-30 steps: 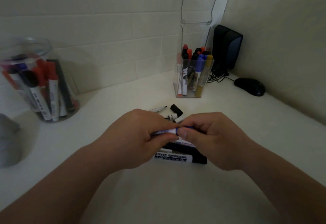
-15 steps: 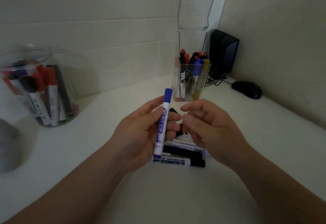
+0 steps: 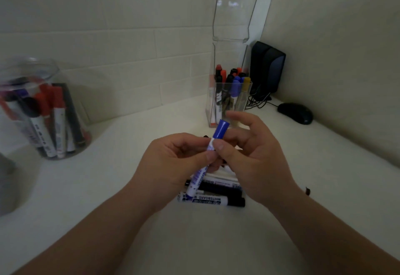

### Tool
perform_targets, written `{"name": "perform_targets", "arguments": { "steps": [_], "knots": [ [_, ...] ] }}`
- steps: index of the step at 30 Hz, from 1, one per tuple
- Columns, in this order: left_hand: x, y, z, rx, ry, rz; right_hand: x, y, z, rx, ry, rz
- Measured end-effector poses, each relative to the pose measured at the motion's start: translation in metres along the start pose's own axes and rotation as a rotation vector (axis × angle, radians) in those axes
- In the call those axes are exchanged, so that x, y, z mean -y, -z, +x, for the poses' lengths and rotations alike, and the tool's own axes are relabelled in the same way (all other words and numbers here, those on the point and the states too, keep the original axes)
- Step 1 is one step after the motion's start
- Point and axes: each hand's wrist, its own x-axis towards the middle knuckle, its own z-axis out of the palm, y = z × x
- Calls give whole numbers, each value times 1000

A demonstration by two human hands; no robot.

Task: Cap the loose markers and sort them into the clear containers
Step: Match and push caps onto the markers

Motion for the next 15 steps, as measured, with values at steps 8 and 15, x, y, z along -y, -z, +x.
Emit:
{"name": "perform_targets", "arguments": {
  "steps": [8,15],
  "knots": [
    [4,24,6,-271,-273,270,38,22,45,-289,168,-292],
    [14,41,14,-291,-324,449,51,47,162,-534,346,-496]
  ]
}}
